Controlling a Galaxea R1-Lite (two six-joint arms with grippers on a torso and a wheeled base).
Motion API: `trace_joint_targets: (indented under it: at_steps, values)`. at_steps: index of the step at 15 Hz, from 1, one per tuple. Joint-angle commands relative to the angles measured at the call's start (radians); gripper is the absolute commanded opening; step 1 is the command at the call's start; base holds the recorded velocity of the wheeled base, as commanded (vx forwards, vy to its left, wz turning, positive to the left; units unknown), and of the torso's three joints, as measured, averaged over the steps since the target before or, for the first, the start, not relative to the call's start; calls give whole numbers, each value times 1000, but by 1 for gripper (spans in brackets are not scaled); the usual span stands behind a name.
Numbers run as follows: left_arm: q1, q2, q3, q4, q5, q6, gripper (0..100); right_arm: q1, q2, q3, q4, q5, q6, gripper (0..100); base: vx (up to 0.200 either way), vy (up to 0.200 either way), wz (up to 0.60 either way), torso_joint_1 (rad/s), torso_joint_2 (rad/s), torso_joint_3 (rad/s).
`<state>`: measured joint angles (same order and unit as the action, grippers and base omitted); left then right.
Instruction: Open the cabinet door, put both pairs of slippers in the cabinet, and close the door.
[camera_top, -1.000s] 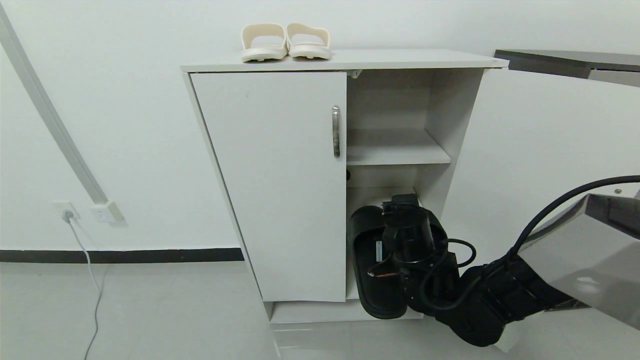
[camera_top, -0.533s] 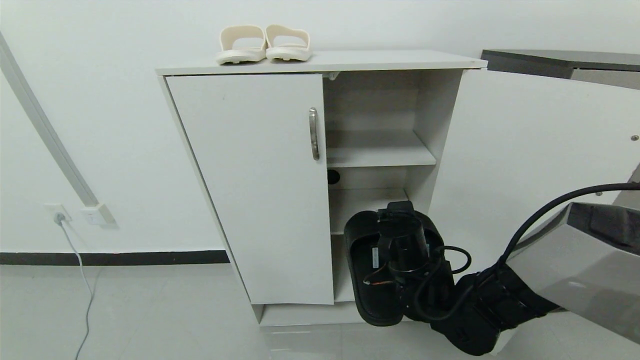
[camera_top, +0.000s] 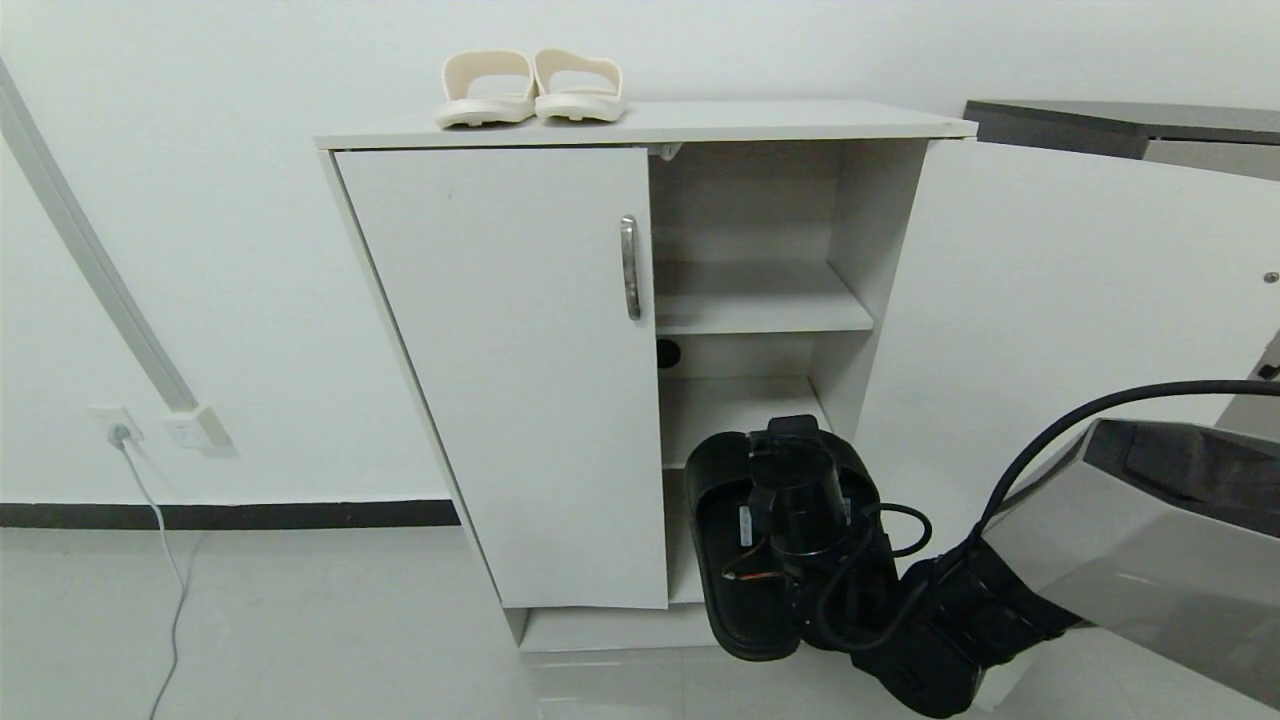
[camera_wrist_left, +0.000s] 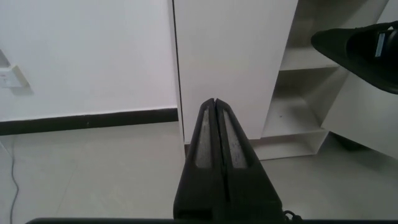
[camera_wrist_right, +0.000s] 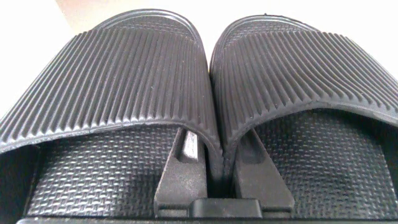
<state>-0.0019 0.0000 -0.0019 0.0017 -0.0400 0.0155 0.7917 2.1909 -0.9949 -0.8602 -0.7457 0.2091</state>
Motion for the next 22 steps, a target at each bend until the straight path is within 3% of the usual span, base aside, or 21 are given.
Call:
trace_joint_targets:
  at_steps: [1,8,18,20,22]
  values:
    - [0,2,0,0,0,0,0,-2,9,-2,-2,3,-1,0,0,0,0,0,0,0]
    - [0,3,0,0,-1,-2,0,-2,53,-27,-13,39,-2,0,0,0,0,0,0,0]
    - [0,3,0,0,-1,0,0,-19,112,-71,-45,43,-1,0,0,0,0,4,0,-183]
    - [0,3,0,0,-1,0,0,-26,136,-68,-79,36,-2,0,0,0,0,0,0,-171]
    - [0,3,0,0,0,-2,0,-45,191,-64,-276,37,-77,0,0,0,0,7,0,-54]
